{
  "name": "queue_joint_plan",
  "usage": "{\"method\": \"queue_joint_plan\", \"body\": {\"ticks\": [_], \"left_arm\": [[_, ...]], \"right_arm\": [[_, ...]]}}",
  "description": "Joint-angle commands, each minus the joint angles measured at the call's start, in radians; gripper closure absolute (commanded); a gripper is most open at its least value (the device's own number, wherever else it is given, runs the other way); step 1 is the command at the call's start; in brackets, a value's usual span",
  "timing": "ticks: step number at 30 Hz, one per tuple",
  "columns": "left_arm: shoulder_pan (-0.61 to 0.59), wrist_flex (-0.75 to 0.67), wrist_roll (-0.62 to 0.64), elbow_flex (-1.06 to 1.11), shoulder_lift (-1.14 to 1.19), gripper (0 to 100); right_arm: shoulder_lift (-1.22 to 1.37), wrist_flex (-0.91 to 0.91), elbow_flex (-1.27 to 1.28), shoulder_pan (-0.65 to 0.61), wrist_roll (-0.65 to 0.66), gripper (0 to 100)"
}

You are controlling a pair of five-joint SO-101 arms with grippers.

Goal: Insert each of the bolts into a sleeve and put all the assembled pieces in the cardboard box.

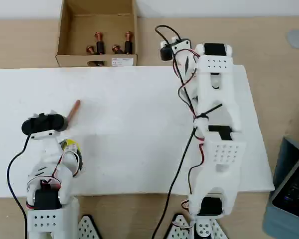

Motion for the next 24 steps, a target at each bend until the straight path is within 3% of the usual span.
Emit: {"method": "queue_joint_plan", "body": {"ticks": [1,14,24], "left_arm": [[-0.009,0.005,0.002,-0.009,-0.008,100],[-0.008,0.005,0.002,-0.009,-0.008,100],[-0.006,0.005,0.002,-0.009,-0.008,100]], "right_arm": [[0.010,-0.014,-0.044,0.030,0.018,78.1],[0.199,-0.005,-0.216,0.056,0.077,78.5],[0.292,-0.005,-0.228,0.056,0.118,95.5]]}}
